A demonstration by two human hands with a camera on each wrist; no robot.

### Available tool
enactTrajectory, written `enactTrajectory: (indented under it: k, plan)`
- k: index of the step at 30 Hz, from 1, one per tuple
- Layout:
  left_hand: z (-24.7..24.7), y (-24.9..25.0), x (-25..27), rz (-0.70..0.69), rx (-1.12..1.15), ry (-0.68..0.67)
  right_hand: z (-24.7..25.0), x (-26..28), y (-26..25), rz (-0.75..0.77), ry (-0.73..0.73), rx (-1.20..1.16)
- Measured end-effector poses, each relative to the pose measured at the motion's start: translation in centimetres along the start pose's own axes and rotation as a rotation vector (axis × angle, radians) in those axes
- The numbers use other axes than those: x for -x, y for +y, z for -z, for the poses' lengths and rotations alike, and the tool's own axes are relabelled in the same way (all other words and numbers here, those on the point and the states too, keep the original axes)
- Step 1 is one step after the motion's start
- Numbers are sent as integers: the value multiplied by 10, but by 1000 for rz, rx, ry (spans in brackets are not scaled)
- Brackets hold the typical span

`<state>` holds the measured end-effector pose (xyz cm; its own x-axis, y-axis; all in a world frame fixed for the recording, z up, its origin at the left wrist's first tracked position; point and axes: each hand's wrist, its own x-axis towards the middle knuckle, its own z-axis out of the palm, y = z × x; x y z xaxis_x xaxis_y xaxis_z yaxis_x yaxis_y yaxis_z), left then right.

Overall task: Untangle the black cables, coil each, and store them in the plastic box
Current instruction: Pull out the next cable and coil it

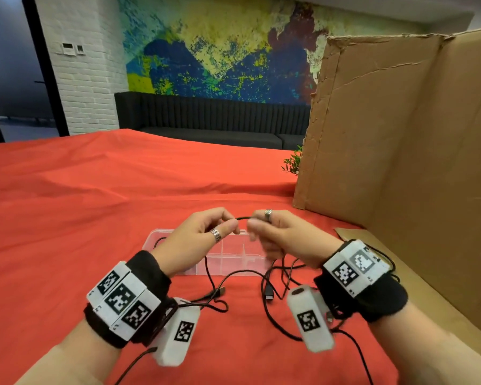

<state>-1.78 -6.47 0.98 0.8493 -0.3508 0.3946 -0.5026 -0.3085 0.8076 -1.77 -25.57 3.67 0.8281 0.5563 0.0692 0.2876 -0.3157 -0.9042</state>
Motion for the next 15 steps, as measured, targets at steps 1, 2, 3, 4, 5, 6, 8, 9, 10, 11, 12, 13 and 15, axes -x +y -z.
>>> enactTrajectory:
  k: [1, 2, 3, 4, 5, 6, 8, 9, 10, 11, 12, 13, 15]
  plan:
    - [2, -6, 2, 39, -3, -9, 8, -2, 2, -10, 87, -17]
    - [4, -13, 4, 84, -13, -24, 19, -3, 5, -16, 193, -27]
    - [6, -21, 8, 129, -20, -42, 31, -3, 9, -13, 309, -42]
    - [8, -29, 12, 170, -8, -61, 43, -3, 11, -8, 423, -81]
    - [10, -37, 15, 201, 13, -81, 54, -1, 14, 0, 523, -111]
    - [11, -42, 17, 226, 24, -105, 63, 1, 17, 11, 604, -112]
    - [10, -48, 19, 244, 27, -151, 73, 3, 28, 41, 723, -50]
    - [7, -47, 18, 248, 33, -168, 74, 2, 33, 58, 777, -16]
    - [5, -46, 16, 247, 34, -181, 74, 0, 38, 76, 827, 14]
    - [1, -43, 15, 232, 28, -195, 75, -2, 42, 94, 875, 34]
    - [-3, -41, 14, 217, 4, -223, 76, -4, 44, 111, 920, 36]
    - [-6, -40, 14, 207, -29, -266, 79, -6, 46, 122, 975, 25]
    - [-8, -44, 18, 223, -125, -393, 90, -4, 45, 139, 1131, -9]
